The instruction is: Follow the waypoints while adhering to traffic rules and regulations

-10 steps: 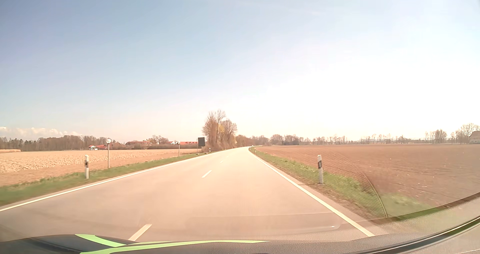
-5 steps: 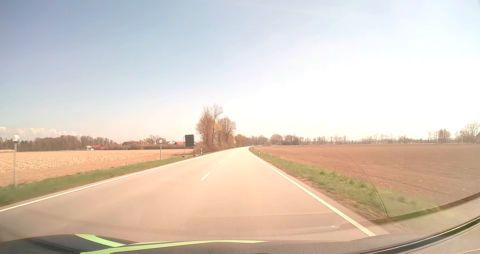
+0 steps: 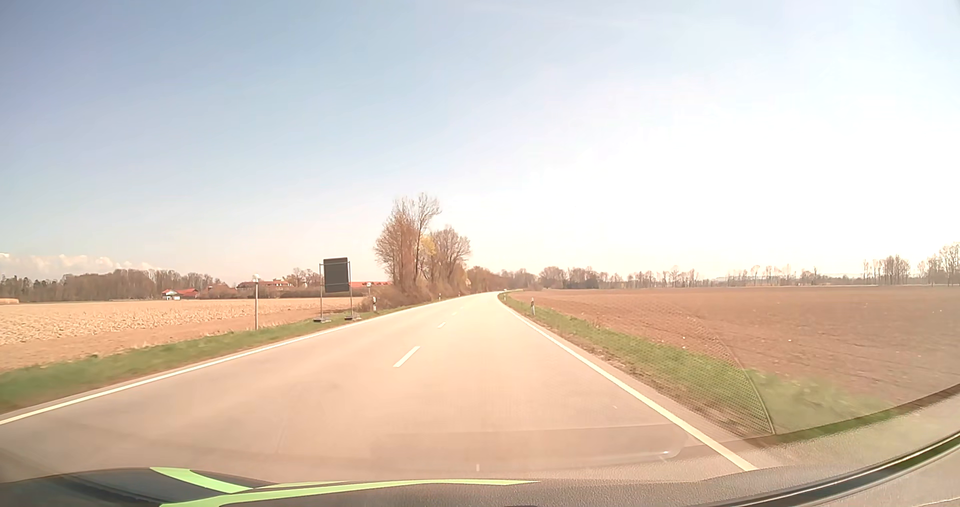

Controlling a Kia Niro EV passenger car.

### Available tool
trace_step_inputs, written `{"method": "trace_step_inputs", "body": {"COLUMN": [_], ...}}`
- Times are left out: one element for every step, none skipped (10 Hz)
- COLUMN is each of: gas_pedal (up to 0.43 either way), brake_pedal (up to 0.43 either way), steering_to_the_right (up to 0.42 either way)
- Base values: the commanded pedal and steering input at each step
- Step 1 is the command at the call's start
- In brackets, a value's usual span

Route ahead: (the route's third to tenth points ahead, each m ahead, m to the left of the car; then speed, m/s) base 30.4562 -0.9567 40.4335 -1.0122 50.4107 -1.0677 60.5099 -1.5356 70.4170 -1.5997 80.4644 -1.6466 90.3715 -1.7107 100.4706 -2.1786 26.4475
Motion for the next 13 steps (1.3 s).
{"method": "trace_step_inputs", "body": {"gas_pedal": [0.268, 0.268, 0.268, 0.268, 0.268, 0.268, 0.268, 0.268, 0.268, 0.268, 0.268, 0.268, 0.268], "brake_pedal": [0.000, 0.000, 0.000, 0.000, 0.000, 0.000, 0.000, 0.000, 0.000, 0.000, 0.000, 0.000, 0.000], "steering_to_the_right": [0.002, 0.002, 0.002, 0.002, 0.002, 0.002, 0.002, 0.002, 0.002, 0.002, 0.002, 0.002, 0.002]}}
